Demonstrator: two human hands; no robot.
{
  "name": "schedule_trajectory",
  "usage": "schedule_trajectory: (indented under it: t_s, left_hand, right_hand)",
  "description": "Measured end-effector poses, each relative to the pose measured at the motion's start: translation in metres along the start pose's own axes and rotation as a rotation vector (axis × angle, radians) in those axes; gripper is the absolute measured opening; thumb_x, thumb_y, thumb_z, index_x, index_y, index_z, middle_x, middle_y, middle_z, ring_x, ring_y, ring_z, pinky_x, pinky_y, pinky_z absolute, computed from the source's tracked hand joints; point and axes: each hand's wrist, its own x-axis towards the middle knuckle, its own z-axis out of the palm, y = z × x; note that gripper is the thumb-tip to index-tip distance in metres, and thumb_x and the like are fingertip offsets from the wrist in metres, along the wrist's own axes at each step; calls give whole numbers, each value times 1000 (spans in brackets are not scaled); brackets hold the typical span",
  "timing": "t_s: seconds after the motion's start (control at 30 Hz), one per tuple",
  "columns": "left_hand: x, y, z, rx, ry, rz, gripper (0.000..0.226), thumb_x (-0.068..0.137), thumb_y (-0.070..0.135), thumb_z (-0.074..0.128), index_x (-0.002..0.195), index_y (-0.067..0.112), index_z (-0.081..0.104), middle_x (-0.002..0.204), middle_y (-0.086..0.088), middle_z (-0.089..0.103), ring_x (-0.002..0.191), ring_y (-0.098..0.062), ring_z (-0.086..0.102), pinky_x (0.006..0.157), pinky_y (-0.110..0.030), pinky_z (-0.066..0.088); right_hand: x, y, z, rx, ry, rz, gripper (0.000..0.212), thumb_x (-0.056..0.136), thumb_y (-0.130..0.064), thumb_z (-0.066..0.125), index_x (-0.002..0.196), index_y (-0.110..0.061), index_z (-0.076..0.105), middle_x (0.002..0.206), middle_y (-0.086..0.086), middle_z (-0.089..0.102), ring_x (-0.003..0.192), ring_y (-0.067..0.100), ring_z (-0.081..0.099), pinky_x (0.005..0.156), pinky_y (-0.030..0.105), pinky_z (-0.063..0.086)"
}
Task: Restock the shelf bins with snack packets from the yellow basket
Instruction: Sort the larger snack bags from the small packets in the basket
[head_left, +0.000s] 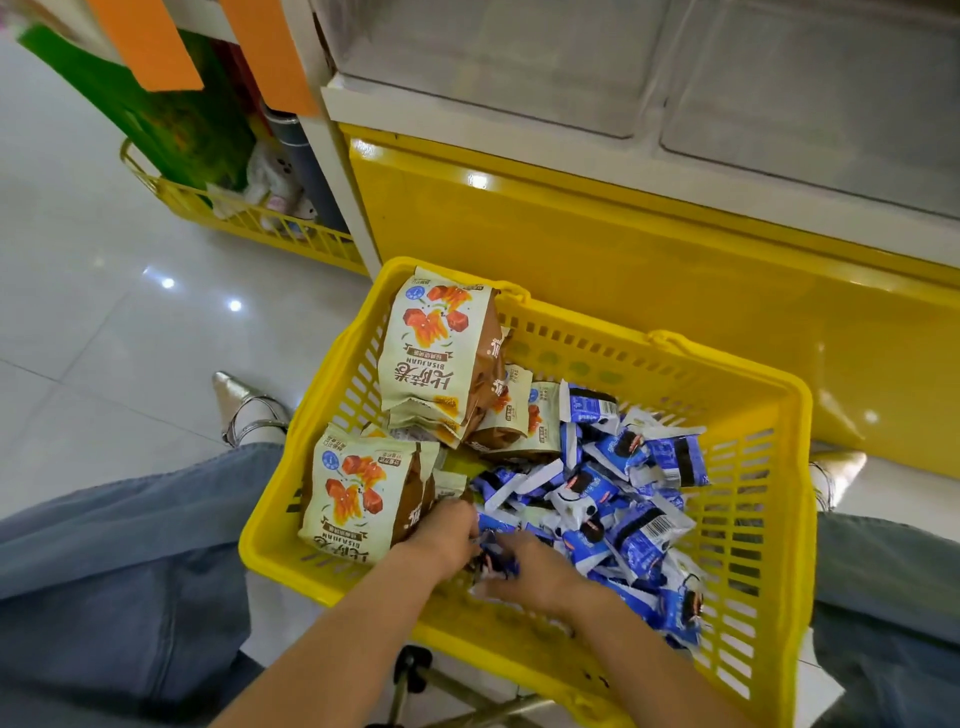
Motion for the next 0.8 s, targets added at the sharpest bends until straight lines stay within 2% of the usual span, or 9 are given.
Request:
schedule_trajectory:
  t_s: [0.1, 0.23, 0.33, 0.4, 0.53, 0.6, 0.67, 0.7, 0.8]
  left_hand:
    - [-4, 5, -8, 86, -4, -19, 25, 95, 12, 48, 109, -5, 58, 115, -22, 59, 106, -34, 56, 87, -35, 43]
    - [-15, 9, -12, -17, 130, 77, 17, 95, 0, 37, 109, 3, 46, 106, -21, 59, 95, -32, 58, 78, -39, 44]
    - [-20, 10, -11, -241, 241, 174, 5, 98, 11, 37, 96, 12, 41, 88, -14, 60, 73, -21, 53, 64, -34, 40]
    - [-21, 8, -10, -370, 290, 215, 6, 99, 19, 39, 95, 15, 42, 79, -11, 57, 67, -19, 51, 59, -30, 39]
    - [-19, 5, -8, -597, 373, 145, 12, 96, 24, 46, 101, 14, 48, 72, 4, 50, 65, -4, 48, 56, -11, 40]
    - [-15, 7, -10, -691, 397, 78, 21, 97, 27, 45, 103, 7, 52, 77, 0, 55, 71, -9, 53, 62, -13, 43]
    - [-11, 13, -14, -755, 432, 40, 20, 99, 25, 41, 100, 8, 51, 95, -8, 61, 88, -17, 58, 72, -21, 48]
    - [-9, 17, -16, -777, 455, 33, 17, 99, 23, 38, 99, 10, 49, 99, -8, 59, 91, -16, 56, 67, -15, 47]
    - [-2, 39, -28, -809, 529, 50, 12, 99, 21, 38, 96, 11, 44, 91, -6, 56, 86, -20, 56, 58, -12, 46]
  right_hand:
    - [2, -4, 4, -142, -5, 22, 59, 80, -60, 57, 129, -27, 49, 117, 5, 46, 105, 24, 54, 86, 37, 44]
    - [2, -12, 0, -100, -45, 56, 50, 82, -51, 58, 121, -21, 52, 108, 6, 52, 103, 26, 54, 81, 34, 43]
    - [-2, -20, -6, 118, -85, -10, 12, 83, -27, 61, 82, -15, 57, 75, 2, 52, 73, 18, 51, 68, 30, 37]
    - [-10, -24, -10, 179, -80, -51, 18, 81, -20, 65, 69, -22, 52, 66, -5, 48, 65, 12, 46, 64, 28, 36]
    - [-26, -23, -10, 304, 11, -57, 22, 79, -20, 72, 94, -17, 56, 79, -7, 53, 73, 9, 52, 63, 20, 42]
    - [-37, -23, -15, 342, 53, -77, 21, 81, -18, 70, 97, -16, 57, 83, -6, 54, 70, 5, 52, 62, 15, 43]
    - [-50, -20, -25, 259, 158, -106, 18, 83, -20, 67, 97, -21, 56, 88, -6, 52, 69, -1, 47, 61, 8, 38]
    - [-56, -18, -32, 208, 227, -119, 18, 83, -23, 66, 96, -25, 54, 93, -6, 51, 71, -3, 47, 61, 6, 37]
    - [-76, -8, -60, 54, 465, -141, 17, 86, -27, 62, 101, -29, 55, 101, -10, 47, 85, -2, 51, 70, 3, 37]
